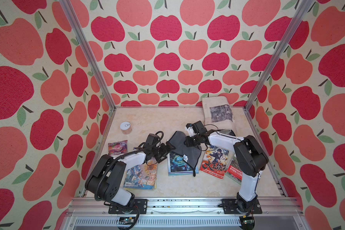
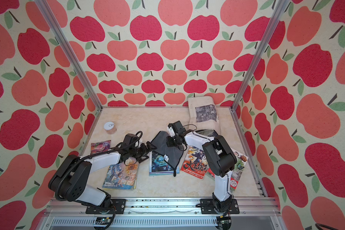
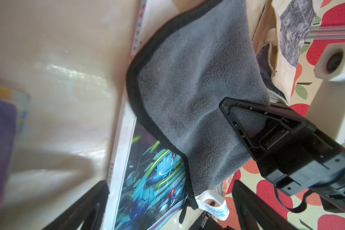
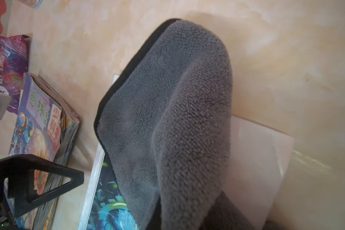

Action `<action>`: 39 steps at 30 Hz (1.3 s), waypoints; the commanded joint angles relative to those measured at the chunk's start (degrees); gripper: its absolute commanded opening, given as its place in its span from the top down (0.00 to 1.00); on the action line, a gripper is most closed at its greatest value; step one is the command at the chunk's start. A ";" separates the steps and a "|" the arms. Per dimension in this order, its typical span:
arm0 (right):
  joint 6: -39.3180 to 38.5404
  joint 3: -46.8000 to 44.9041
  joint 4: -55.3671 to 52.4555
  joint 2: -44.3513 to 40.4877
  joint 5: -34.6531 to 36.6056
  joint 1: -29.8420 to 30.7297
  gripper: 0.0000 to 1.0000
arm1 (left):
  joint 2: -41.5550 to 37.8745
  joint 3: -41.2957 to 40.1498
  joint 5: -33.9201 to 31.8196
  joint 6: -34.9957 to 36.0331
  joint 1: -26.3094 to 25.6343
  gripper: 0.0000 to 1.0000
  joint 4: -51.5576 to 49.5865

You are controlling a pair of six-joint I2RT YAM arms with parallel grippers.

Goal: Wipe the cover of the book
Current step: Wipe the dirt from the cover of the book.

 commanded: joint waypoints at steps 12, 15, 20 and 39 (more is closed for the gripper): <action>7.42 13.55 1.55 9.52 -3.79 7.59 1.00 | 0.68 1.04 -1.49 -2.99 -1.07 0.01 0.31; 7.50 9.11 2.91 7.28 -3.71 7.76 1.00 | -1.07 0.87 -2.80 -3.34 -1.03 0.01 -0.54; 4.36 -0.47 2.58 1.89 -0.97 7.33 1.00 | -1.53 1.84 -2.53 -1.29 -0.98 0.01 -2.95; 2.54 4.22 3.44 5.75 3.07 4.56 1.00 | 0.05 1.20 -2.83 -2.02 -1.68 0.01 -0.12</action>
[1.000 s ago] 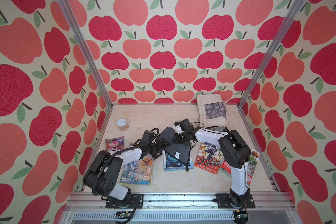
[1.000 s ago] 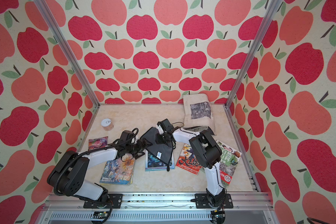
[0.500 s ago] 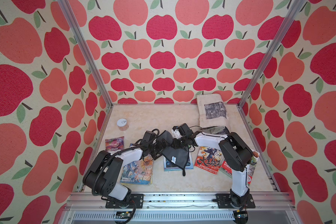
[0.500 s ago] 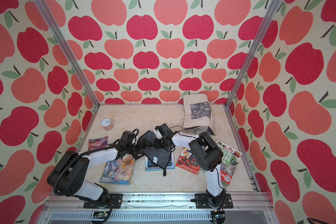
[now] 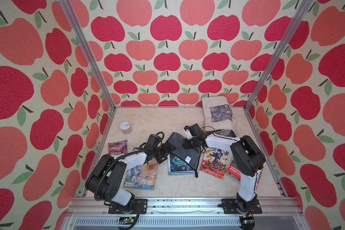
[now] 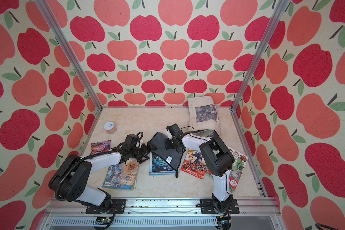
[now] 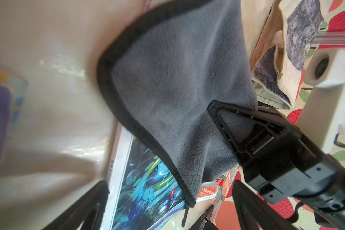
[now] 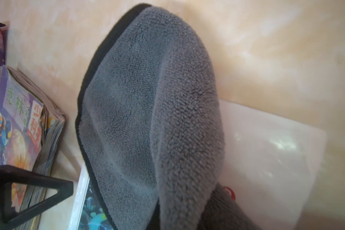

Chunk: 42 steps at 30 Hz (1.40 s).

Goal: Wipe the cover of the book
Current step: Wipe the dirt from the cover of the book.

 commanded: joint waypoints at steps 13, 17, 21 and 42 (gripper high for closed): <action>3.62 7.74 2.09 7.31 -4.17 5.54 1.00 | -1.14 0.22 -1.80 0.05 0.22 0.01 0.03; 4.11 -0.92 2.71 1.14 -3.35 7.84 1.00 | -2.01 -0.11 -1.78 0.62 0.44 0.01 0.64; 3.41 -9.24 1.46 -6.79 0.08 11.74 1.00 | -2.67 -0.91 -1.67 0.89 0.92 0.01 0.71; 4.62 -1.17 4.67 -0.63 0.16 11.60 1.00 | -17.16 6.24 -4.13 6.62 6.45 0.01 -16.83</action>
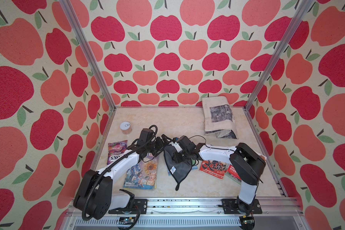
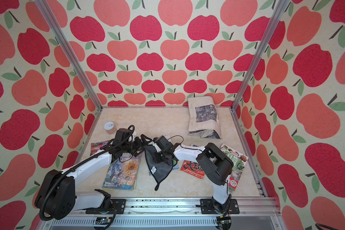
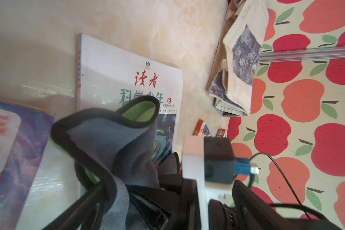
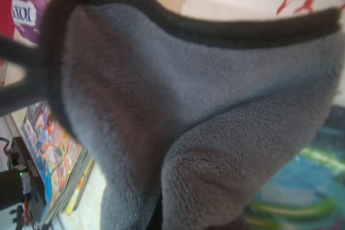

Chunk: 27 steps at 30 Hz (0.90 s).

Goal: Wipe the cover of the book
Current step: Wipe the dirt from the cover of the book.

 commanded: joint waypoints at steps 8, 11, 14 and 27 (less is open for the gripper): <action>-3.15 17.43 -3.14 11.86 5.27 -4.32 1.00 | -11.67 -1.32 -2.86 3.27 5.15 0.01 -12.12; -3.93 16.09 -3.47 9.92 4.24 -4.08 1.00 | -13.40 -1.49 -2.85 3.72 5.97 0.01 -13.30; -4.29 9.95 -2.54 5.32 3.82 -2.41 1.00 | -13.76 -1.84 -2.79 3.90 6.61 0.01 -13.11; 0.58 -21.13 1.12 -17.60 5.55 2.83 1.00 | -5.58 -2.27 -0.26 2.99 5.94 0.01 -5.98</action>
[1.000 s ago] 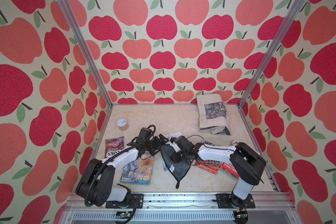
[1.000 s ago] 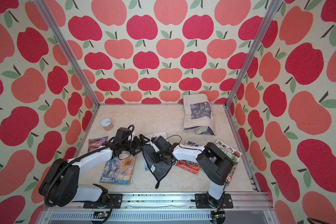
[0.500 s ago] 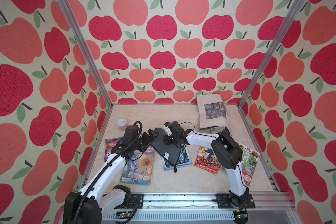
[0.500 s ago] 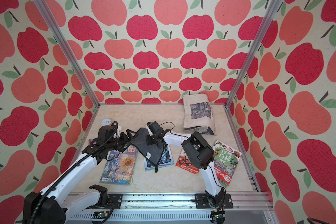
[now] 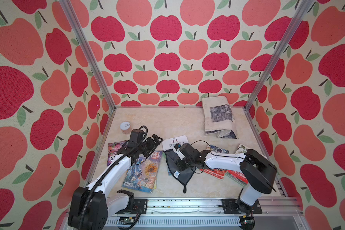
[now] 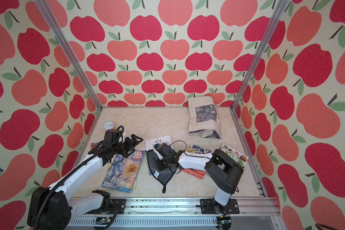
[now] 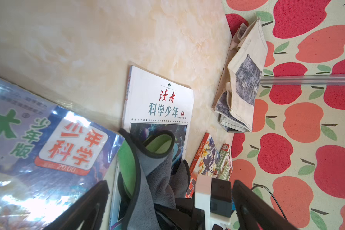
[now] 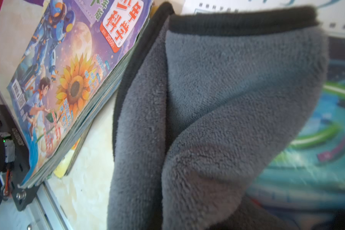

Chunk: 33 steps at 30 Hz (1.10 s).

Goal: Wipe the cover of the book
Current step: Wipe the dirt from the cover of the book.

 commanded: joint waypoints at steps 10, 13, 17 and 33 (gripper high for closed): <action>-4.96 2.24 -5.87 -2.12 -2.58 -8.29 1.00 | 1.57 -1.51 0.36 -0.81 -2.18 0.01 4.33; -4.63 5.35 -4.92 2.24 -3.63 -2.88 1.00 | 0.97 -1.70 0.37 -0.81 -2.23 0.01 3.75; -2.67 8.51 -3.35 6.51 -5.43 3.39 1.00 | 0.42 -1.79 0.37 -0.55 -2.14 0.01 3.05; -10.98 18.82 -19.72 4.47 6.11 -23.12 1.00 | 4.95 -3.25 -3.21 -6.27 -12.70 0.01 3.73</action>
